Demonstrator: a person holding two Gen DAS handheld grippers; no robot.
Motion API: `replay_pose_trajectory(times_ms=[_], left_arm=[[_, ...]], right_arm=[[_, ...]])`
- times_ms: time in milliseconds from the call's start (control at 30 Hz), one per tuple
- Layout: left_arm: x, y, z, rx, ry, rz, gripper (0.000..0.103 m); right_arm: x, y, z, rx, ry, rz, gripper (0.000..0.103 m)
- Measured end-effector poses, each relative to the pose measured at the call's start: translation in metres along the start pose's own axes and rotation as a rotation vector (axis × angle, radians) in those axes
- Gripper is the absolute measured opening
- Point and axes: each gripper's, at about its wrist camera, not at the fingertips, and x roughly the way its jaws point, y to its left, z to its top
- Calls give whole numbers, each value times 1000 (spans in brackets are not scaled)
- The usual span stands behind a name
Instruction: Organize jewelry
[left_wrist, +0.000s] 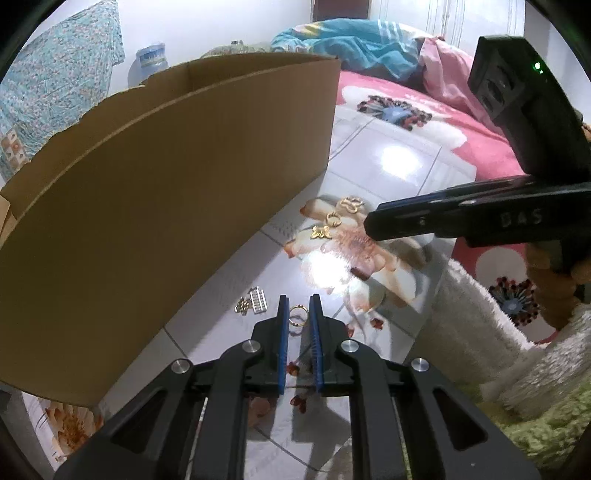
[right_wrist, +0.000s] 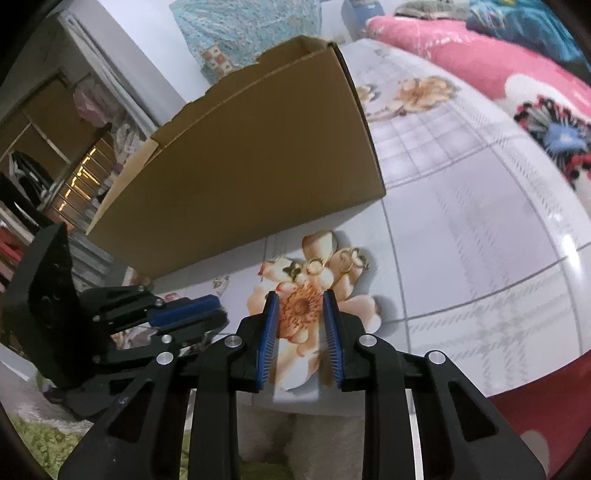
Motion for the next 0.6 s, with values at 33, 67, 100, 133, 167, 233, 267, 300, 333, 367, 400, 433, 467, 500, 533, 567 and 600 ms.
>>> replay_pose_trajectory(times_ms=[33,67,100,133,167,233,267,300,333,367,400,433,467,500,533,567,600], left_arm=[[-1,0,0,-2,-4,-4,10],[-1,0,0,-3,-7,-6,10],[-1,0,0,-4,-8,-8,10],[0,0,0,-5,-8,-10,10],[0,0,-1,-5,-7,-11,10],[1,0,-1,-7,-7,-10,10],[0,0,-1,-8,-7,-10,10],[0,0,-1,-9,-9,-11,10],[0,1,-1,-11,-10,-12,10],[0,1,-1,-12,-11,-11,10],[-1,1,-1,-16,-13,-12,10],[-1,2,-1,-17,-13,-15,10],[-1,2,-1,-18,-12,-18,10],[0,1,0,-18,-12,-19,10],[0,2,-1,-18,-12,-20,10],[0,2,-1,-19,-10,-22,10],[0,2,-1,-20,-10,-23,10]], right_arm=[[0,1,1,-11,-2,-7,20],[1,3,1,-26,-1,-18,20],[2,5,2,-41,-2,-28,19],[4,8,2,-53,0,-34,17],[7,11,2,-73,6,-48,16],[12,17,4,-105,13,-76,14],[15,19,5,-121,16,-86,13],[18,20,6,-131,19,-97,12],[22,22,7,-145,24,-117,12],[25,26,8,-159,24,-131,11],[26,26,9,-171,20,-138,10],[27,27,10,-180,19,-142,10],[29,29,12,-196,16,-153,10],[30,31,13,-208,14,-164,10],[31,32,14,-216,14,-172,10],[32,34,16,-226,13,-181,10],[33,35,16,-234,12,-186,10]])
